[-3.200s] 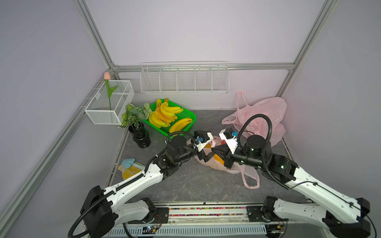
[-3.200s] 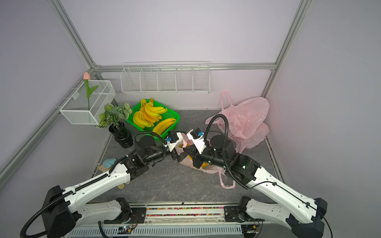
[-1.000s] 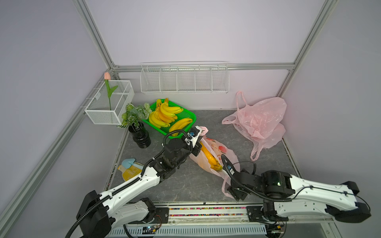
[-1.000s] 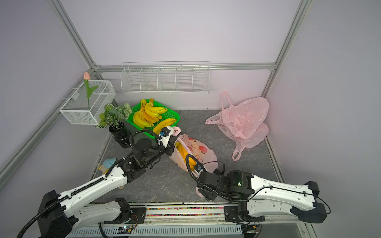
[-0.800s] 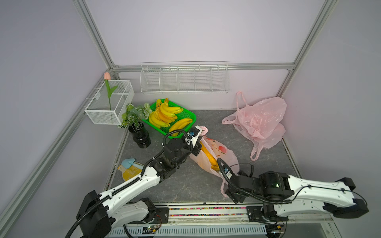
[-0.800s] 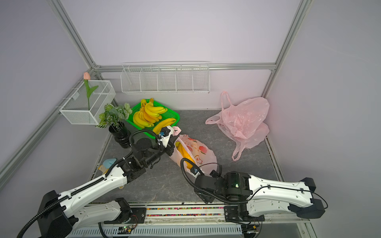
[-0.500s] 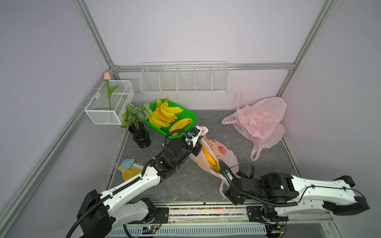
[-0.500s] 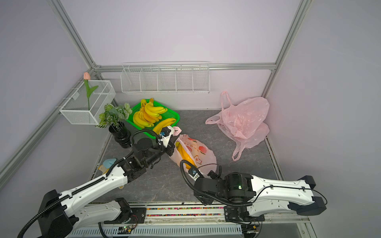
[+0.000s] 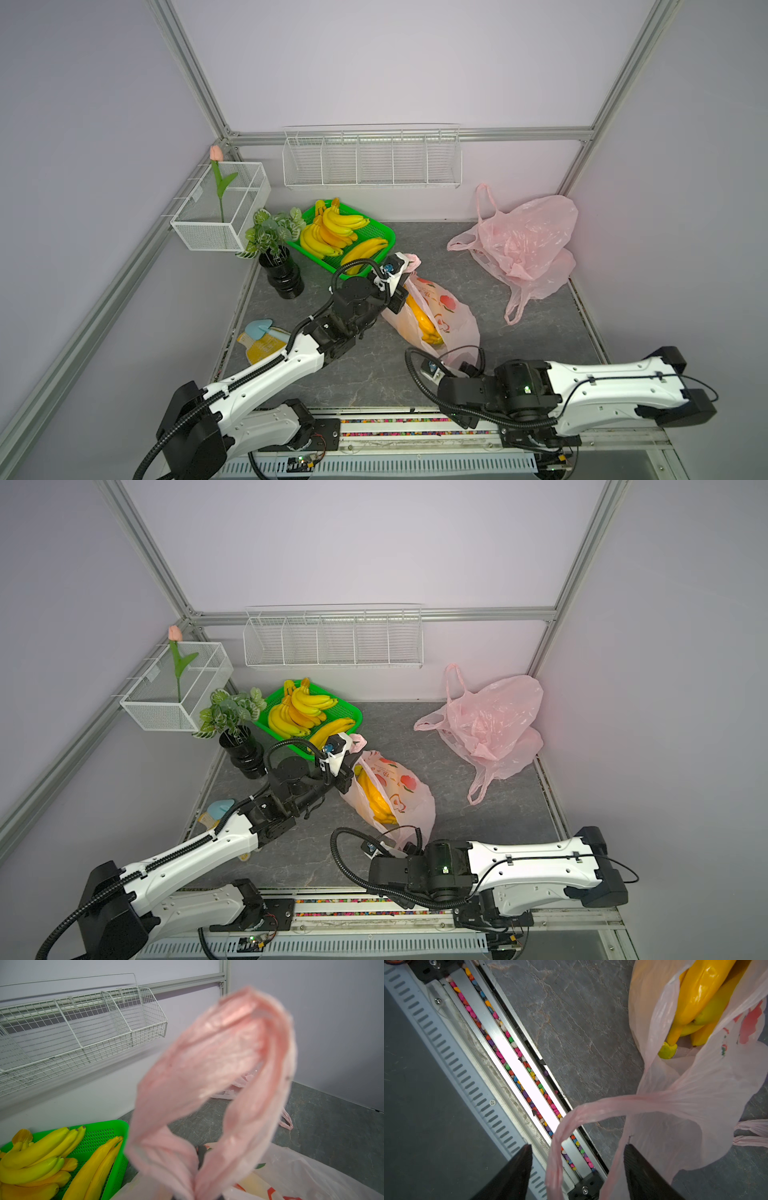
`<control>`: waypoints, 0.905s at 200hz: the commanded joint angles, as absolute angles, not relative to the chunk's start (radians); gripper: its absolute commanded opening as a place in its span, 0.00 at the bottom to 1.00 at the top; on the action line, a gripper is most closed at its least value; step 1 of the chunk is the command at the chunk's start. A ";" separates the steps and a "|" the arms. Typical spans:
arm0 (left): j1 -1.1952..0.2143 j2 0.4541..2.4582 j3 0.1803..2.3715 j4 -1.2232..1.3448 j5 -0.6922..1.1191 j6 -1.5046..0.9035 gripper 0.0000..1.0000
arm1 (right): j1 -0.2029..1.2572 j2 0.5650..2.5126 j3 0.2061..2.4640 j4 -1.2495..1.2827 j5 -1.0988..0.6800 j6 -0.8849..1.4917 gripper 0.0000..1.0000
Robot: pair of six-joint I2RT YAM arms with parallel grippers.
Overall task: Place the banana into a plastic bag & tie a knot
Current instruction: Adjust the plastic bag at the center of the board.
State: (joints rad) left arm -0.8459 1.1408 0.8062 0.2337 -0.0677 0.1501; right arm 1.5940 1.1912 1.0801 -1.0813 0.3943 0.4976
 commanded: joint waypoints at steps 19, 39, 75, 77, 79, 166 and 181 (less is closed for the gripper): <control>-0.840 1.146 0.838 0.232 -0.082 0.158 0.00 | 1.594 1.181 1.063 -1.097 0.453 0.525 0.41; -0.838 1.144 0.843 0.213 -0.089 0.156 0.00 | 1.588 1.135 1.081 -1.113 0.513 0.525 0.18; -0.824 1.141 0.879 0.142 -0.103 0.125 0.00 | 1.482 0.978 1.134 -1.104 0.608 0.471 0.07; -0.821 1.142 0.887 0.130 -0.102 0.119 0.00 | 1.468 0.971 1.140 -1.104 0.611 0.465 0.07; -0.819 1.145 0.894 0.119 -0.100 0.114 0.00 | 1.454 0.961 1.146 -1.104 0.612 0.456 0.07; -0.820 1.102 0.992 -0.083 -0.032 0.040 0.00 | 0.961 1.013 1.449 -0.857 0.298 0.039 0.07; -0.820 1.099 0.983 -0.052 0.054 0.021 0.00 | 0.934 1.050 1.462 -0.810 0.224 -0.010 0.07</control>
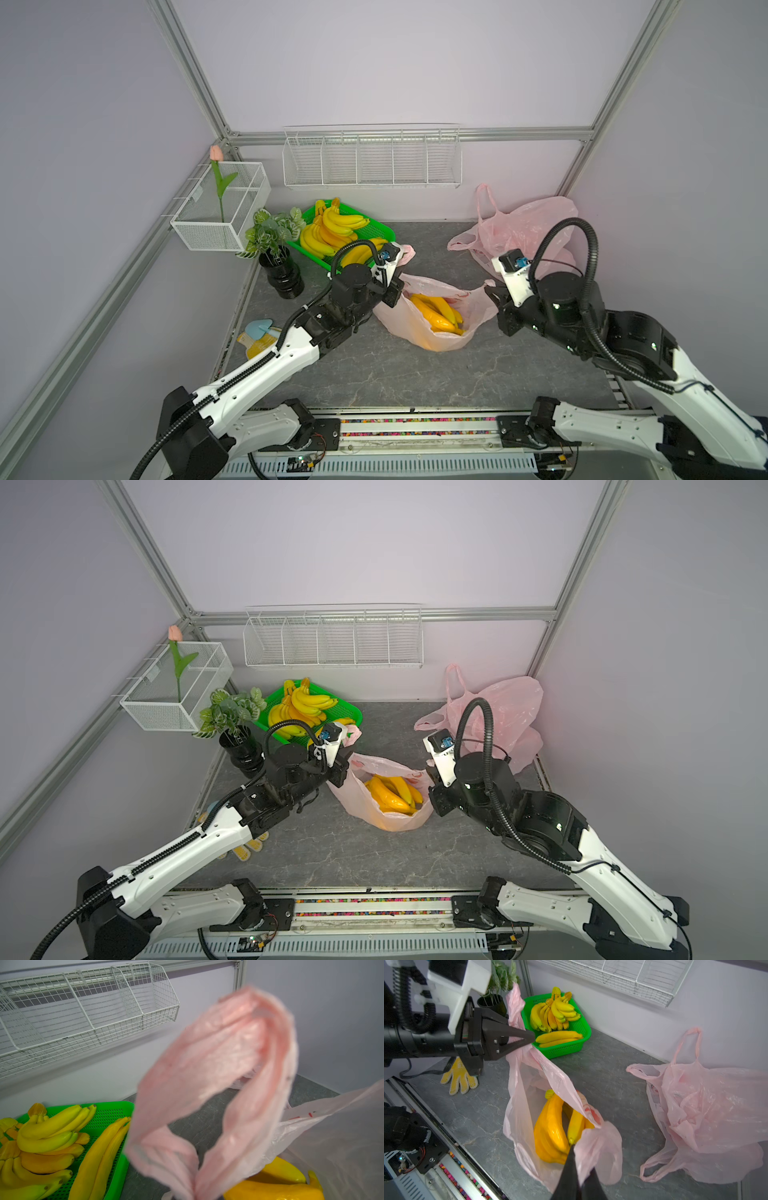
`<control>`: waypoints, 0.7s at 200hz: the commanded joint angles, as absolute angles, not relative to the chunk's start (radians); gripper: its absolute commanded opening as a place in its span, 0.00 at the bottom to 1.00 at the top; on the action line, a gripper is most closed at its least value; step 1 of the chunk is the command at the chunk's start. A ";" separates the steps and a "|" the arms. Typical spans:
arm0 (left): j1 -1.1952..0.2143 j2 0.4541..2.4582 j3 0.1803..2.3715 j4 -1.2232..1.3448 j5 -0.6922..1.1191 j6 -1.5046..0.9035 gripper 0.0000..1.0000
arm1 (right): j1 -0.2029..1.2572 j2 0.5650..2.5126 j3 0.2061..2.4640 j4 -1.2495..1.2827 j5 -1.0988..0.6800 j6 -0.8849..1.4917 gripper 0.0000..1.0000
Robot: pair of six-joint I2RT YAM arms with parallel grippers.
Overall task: Place the banana into a plastic bag & tie a knot
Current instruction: Adjust the plastic bag at the center of the board.
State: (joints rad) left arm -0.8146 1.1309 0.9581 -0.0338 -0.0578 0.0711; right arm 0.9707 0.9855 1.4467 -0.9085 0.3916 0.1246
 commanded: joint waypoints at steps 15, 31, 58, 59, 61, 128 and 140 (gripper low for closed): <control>-0.820 1.131 1.020 -0.080 0.145 0.007 0.00 | 0.907 1.081 1.459 -0.762 0.149 -0.048 0.07; -0.821 1.177 1.073 -0.133 0.226 0.000 0.00 | 0.866 1.112 1.452 -0.730 0.079 -0.071 0.07; -0.821 1.209 1.118 -0.180 0.207 -0.021 0.00 | 0.792 1.150 1.462 -0.681 0.008 -0.100 0.07; -0.821 1.209 1.118 -0.180 0.199 -0.022 0.00 | 0.788 1.152 1.464 -0.680 0.008 -0.100 0.07; -0.821 1.209 1.118 -0.178 0.186 -0.024 0.00 | 0.781 1.156 1.468 -0.677 0.007 -0.100 0.07; -0.758 1.286 1.321 -0.236 -0.194 -0.110 0.00 | 0.605 1.383 1.849 -0.749 0.068 -0.118 0.06; -0.757 1.279 1.311 -0.235 -0.176 -0.105 0.00 | 0.606 1.373 1.857 -0.753 0.062 -0.126 0.07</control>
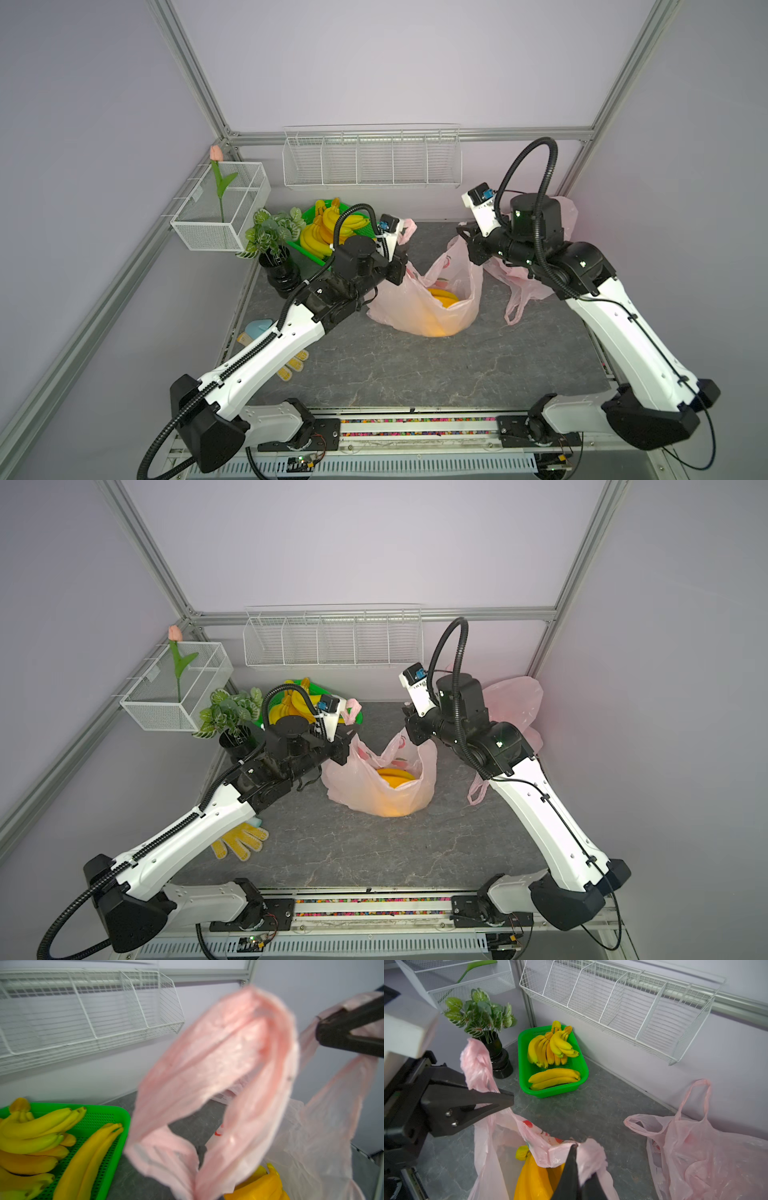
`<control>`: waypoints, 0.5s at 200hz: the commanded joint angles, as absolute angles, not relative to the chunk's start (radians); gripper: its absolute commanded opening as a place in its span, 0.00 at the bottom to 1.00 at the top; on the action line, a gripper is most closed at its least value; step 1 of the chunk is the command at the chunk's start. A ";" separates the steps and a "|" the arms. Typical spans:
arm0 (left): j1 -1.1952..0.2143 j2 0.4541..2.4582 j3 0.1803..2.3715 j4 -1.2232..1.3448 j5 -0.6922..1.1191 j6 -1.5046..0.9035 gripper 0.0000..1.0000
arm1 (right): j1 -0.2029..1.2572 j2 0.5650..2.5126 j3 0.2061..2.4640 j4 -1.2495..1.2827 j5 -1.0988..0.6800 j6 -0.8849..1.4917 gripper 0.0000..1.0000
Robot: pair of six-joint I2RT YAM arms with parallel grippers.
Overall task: Place the banana into a plastic bag & tie a knot
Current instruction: Adjust the plastic bag at the center of the board.
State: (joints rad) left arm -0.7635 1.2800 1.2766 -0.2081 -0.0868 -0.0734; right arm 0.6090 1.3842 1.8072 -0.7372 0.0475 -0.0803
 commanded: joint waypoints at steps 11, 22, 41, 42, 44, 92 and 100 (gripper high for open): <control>-0.758 1.249 1.265 -0.210 -0.077 -0.058 0.00 | 0.607 1.339 1.819 -0.745 0.034 -0.130 0.07; -0.766 1.211 1.187 -0.154 -0.026 -0.055 0.00 | 0.610 1.291 1.745 -0.729 0.004 -0.131 0.06; -0.786 1.147 1.039 -0.052 0.007 -0.062 0.00 | 0.622 1.196 1.572 -0.691 -0.041 -0.117 0.07; -0.787 1.144 1.035 -0.047 0.010 -0.062 0.00 | 0.622 1.192 1.562 -0.689 -0.046 -0.116 0.07; -0.789 1.139 1.020 -0.037 0.013 -0.066 0.00 | 0.622 1.181 1.545 -0.687 -0.052 -0.113 0.07; -0.815 1.268 1.049 -0.182 0.281 -0.084 0.00 | 0.698 1.040 1.223 -0.640 -0.140 -0.128 0.07; -0.829 1.297 1.072 -0.216 0.291 -0.075 0.00 | 0.704 1.026 1.194 -0.628 -0.161 -0.127 0.07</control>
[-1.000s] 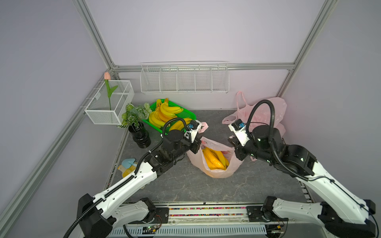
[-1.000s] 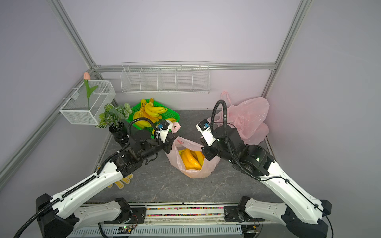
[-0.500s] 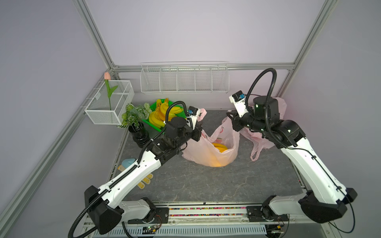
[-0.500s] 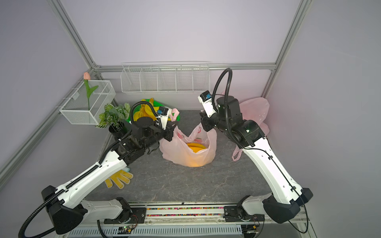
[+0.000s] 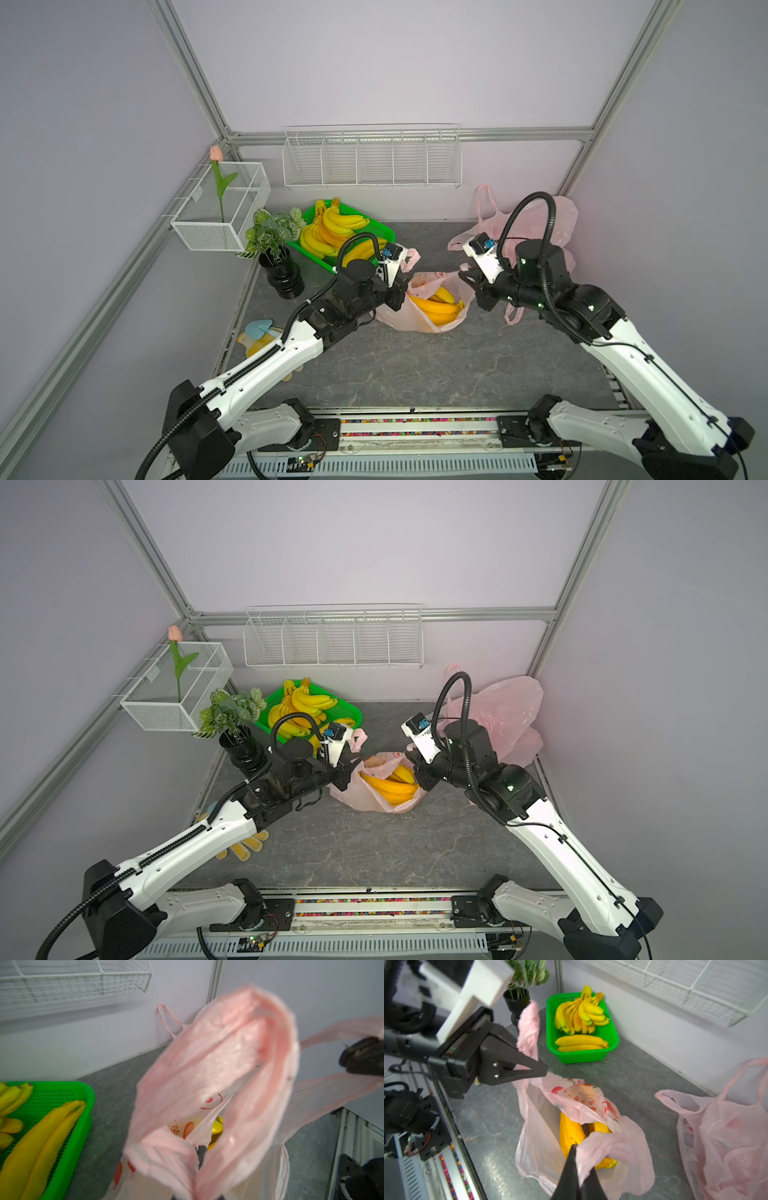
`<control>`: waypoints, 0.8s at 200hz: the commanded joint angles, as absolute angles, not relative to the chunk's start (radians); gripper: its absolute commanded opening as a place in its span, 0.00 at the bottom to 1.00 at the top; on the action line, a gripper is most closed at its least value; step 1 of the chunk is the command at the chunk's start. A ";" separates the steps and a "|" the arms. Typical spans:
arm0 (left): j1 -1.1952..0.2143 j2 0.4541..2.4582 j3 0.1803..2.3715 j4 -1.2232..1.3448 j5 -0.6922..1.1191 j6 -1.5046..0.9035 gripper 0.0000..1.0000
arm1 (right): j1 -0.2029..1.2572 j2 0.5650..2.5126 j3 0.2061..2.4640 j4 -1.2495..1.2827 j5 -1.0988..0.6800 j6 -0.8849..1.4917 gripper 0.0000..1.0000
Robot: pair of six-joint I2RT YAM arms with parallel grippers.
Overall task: Place the banana into a plastic bag & tie a knot
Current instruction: Adjust the plastic bag at the center of the board.
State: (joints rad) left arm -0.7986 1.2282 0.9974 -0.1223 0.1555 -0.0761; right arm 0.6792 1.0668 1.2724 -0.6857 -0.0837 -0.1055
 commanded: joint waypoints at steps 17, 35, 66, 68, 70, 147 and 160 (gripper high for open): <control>-0.848 1.336 1.103 -0.249 0.318 -0.067 0.00 | 0.714 1.009 1.159 -0.605 -0.203 -0.132 0.07; -0.869 1.359 1.122 -0.260 0.345 -0.049 0.02 | 0.722 1.018 1.159 -0.602 -0.248 -0.137 0.07; -0.881 1.384 1.131 -0.252 0.394 -0.036 0.08 | 0.734 1.039 1.160 -0.575 -0.335 -0.131 0.07; -0.883 1.385 1.130 -0.251 0.397 -0.037 0.09 | 0.733 1.040 1.160 -0.572 -0.337 -0.130 0.07; -0.884 1.385 1.129 -0.249 0.400 -0.037 0.09 | 0.734 1.041 1.160 -0.569 -0.339 -0.128 0.06; -0.891 1.373 1.067 -0.162 0.412 -0.039 0.24 | 0.739 1.085 1.150 -0.522 -0.362 -0.080 0.07; -0.892 1.366 1.060 -0.164 0.403 -0.032 0.28 | 0.739 1.083 1.147 -0.523 -0.344 -0.075 0.07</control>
State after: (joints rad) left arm -0.8867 1.3872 1.0874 -0.1905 0.4011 -0.0460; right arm 0.7303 1.0821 1.1591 -0.5503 -0.3454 -0.0929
